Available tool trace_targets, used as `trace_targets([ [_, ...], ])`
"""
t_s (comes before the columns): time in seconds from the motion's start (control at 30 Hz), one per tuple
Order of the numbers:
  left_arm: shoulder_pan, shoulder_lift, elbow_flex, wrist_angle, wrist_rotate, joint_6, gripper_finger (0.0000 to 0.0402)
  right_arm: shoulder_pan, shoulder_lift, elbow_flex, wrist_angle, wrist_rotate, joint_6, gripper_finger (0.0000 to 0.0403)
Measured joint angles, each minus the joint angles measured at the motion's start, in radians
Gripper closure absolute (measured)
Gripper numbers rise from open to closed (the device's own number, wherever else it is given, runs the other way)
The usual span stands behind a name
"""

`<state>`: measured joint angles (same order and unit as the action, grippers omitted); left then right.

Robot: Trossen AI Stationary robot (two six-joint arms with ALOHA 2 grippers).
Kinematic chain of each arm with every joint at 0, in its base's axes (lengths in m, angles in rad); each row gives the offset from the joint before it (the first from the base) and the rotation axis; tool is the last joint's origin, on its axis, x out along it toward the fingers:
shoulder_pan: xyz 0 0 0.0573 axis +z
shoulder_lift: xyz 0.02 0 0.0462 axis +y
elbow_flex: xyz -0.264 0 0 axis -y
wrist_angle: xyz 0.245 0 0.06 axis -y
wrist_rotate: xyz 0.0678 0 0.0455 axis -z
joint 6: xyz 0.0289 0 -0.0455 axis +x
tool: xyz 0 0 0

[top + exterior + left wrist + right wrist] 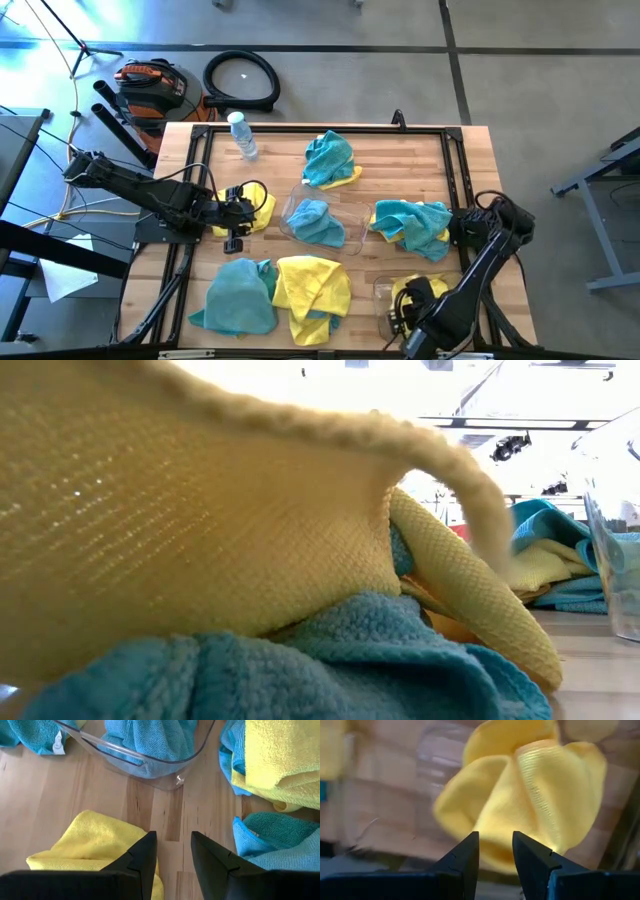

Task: Sort microfiber towel by color & place in baskets
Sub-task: Put the yellow towel in the bottom transparent bin

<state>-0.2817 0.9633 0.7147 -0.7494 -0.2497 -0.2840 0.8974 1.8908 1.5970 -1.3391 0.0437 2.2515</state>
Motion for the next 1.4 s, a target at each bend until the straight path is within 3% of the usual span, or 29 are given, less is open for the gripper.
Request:
trace_targets([
  [0.33, 0.000, 0.000, 0.000, 0.000, 0.000, -0.002, 0.0291, -0.055, 0.000, -0.210, 0.039, -0.043, 0.020, 0.0289],
  [0.6, 0.000, 0.000, 0.000, -0.001, 0.000, -0.020, 0.0291, -0.058, -0.001, -0.403, 0.365, -0.038, 0.015, 0.0289],
  [0.73, 0.000, 0.000, 0.000, -0.001, 0.000, -0.017, 0.0291, -0.050, -0.006, -0.429, 0.411, -0.045, 0.013, 0.0289],
  [1.07, 0.000, 0.000, 0.000, -0.001, -0.016, -0.002, 0.0291, -0.024, 0.003, -0.221, 0.132, -0.052, -0.043, 0.0289],
  [1.4, 0.000, 0.000, 0.000, 0.000, -0.037, 0.000, 0.0291, 0.009, 0.002, 0.030, -0.192, 0.055, 0.007, 0.0289],
])
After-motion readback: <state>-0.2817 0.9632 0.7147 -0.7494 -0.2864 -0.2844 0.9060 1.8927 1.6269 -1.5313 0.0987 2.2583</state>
